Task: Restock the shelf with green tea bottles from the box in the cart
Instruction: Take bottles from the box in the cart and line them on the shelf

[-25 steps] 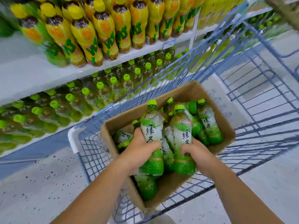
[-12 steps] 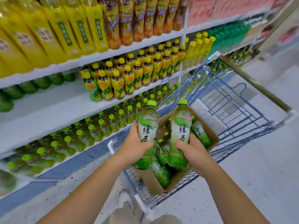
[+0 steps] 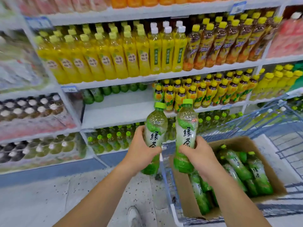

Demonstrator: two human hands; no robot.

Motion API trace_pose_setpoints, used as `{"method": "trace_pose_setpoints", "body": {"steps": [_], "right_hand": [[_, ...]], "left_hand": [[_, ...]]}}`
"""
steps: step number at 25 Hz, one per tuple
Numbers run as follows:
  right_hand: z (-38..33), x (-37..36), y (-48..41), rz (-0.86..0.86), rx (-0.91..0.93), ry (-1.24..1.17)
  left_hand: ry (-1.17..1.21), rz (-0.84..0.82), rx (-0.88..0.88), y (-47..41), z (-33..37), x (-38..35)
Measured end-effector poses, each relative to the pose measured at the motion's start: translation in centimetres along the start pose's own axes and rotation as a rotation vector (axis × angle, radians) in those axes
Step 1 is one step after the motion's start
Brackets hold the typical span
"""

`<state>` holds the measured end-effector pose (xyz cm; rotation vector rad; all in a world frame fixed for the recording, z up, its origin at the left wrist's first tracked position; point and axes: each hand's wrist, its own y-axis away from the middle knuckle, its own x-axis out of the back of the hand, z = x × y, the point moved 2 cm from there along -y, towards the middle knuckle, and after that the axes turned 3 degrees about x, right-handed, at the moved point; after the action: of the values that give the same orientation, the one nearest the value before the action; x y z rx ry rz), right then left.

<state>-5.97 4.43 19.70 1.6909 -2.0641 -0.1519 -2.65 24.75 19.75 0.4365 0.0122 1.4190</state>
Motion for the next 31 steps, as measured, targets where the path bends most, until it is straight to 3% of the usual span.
{"method": "trace_pose_setpoints", "body": {"steps": [7,16,21,31], "right_hand": [[-3.9,-10.6,-1.1,-0.126,0.076,0.04],[-5.8,-25.5,-7.4,-0.114,0.116,0.111],[-3.5,-31.8,-15.7,-0.082,0.173,0.144],[1.2,-39.5,-33.7,-0.029,0.461,0.0]], "left_hand": [[0.103,0.197,0.017,-0.1,-2.3,12.2],[0.094,0.239,-0.004,-7.6,-7.9,25.8],[0.043,0.299,-0.077,-15.4,-13.1,28.2],[0.054,0.413,-0.408,-32.3,-20.8,26.3]]}}
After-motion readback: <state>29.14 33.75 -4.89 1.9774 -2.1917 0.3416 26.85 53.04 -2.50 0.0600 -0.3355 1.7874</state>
